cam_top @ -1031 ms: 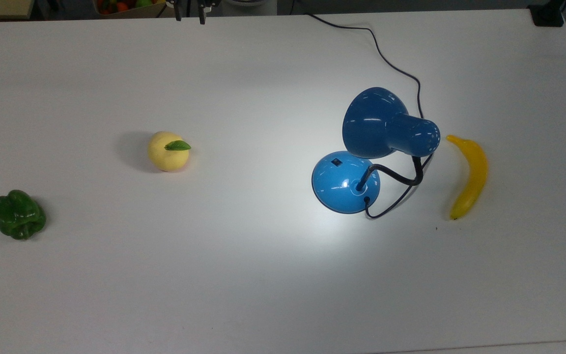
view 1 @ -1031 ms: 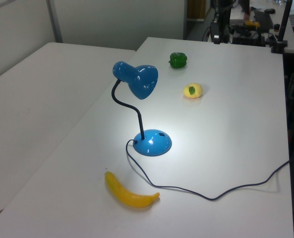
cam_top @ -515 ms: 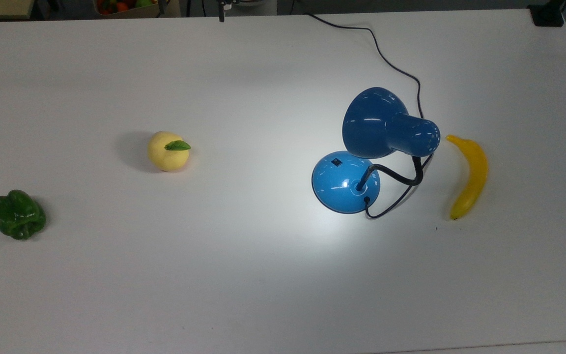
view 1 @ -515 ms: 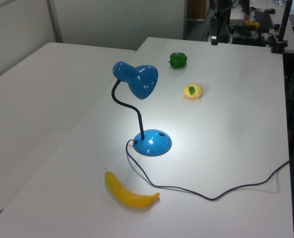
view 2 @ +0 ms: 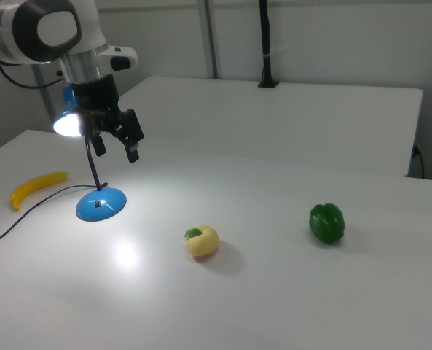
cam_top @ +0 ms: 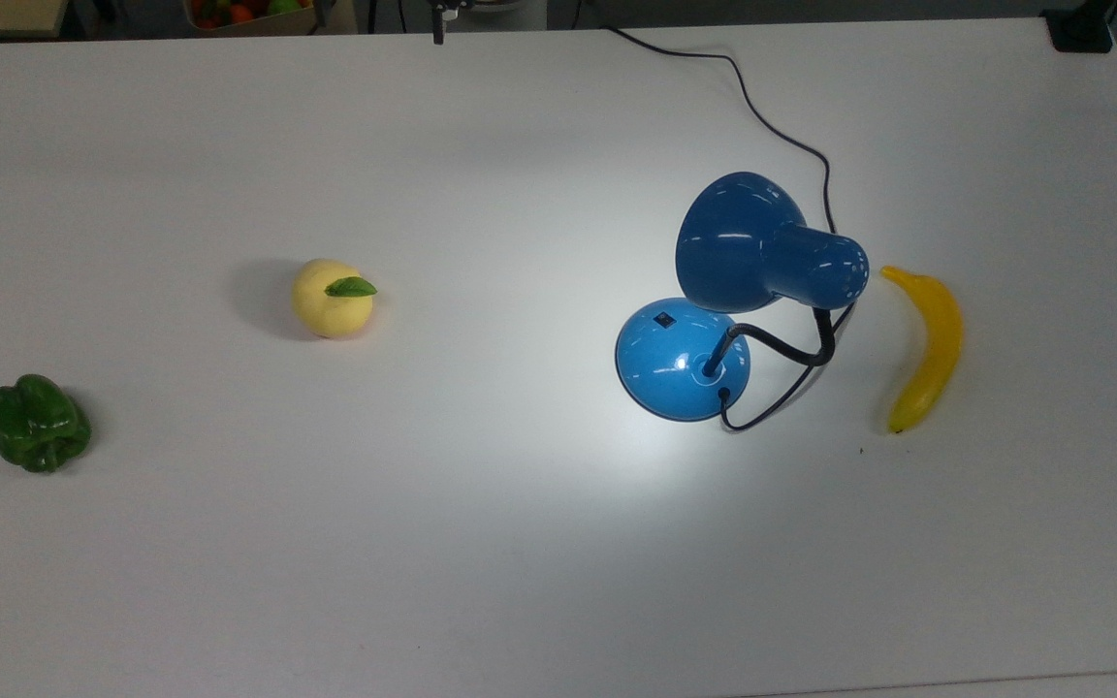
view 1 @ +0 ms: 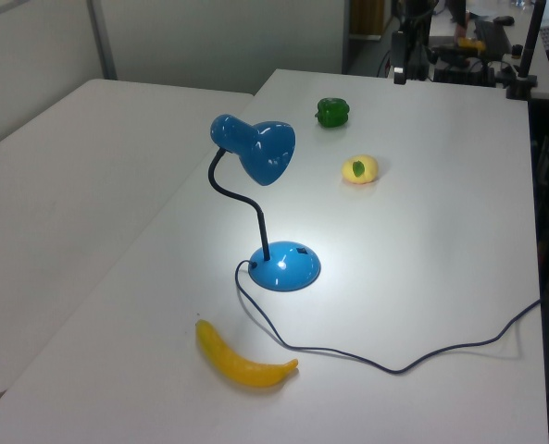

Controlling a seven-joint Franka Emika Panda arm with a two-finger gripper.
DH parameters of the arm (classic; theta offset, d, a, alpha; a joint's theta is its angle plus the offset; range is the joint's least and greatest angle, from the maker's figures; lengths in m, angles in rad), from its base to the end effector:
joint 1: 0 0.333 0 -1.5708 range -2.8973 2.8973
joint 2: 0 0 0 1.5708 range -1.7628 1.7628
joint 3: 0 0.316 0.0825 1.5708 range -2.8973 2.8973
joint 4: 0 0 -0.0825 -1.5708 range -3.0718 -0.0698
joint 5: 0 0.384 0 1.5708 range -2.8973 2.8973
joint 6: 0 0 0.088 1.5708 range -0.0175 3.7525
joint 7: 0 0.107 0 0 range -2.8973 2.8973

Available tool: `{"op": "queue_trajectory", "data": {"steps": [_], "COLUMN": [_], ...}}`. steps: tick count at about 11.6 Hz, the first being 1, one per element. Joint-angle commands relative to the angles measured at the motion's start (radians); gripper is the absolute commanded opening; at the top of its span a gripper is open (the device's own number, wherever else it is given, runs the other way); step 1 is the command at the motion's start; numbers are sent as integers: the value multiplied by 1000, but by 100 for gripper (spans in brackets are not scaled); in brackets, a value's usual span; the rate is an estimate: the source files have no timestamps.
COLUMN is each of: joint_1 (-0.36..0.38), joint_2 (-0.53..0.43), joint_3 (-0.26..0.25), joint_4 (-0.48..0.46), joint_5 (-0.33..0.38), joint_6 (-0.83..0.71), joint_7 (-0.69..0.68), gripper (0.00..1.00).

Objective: Turn on desk lamp

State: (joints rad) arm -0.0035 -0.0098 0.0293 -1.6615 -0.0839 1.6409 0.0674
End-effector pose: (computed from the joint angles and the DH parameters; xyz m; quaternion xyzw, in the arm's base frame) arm 0.5557 0.0060 0.5934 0.9989 -0.0176 -0.0034 0.0422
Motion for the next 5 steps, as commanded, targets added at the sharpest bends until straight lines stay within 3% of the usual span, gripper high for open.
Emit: {"op": "queue_trajectory", "data": {"steps": [1, 2, 5], "joint_1": [68, 104, 105], "joint_2": [8, 8, 7], "joint_3": [-58, -90, -97], "joint_4": [25, 25, 25], "joint_5": [13, 13, 13], "joint_6": [-36, -32, -33], "joint_7": [25, 25, 25], "gripper": [100, 100, 100]}}
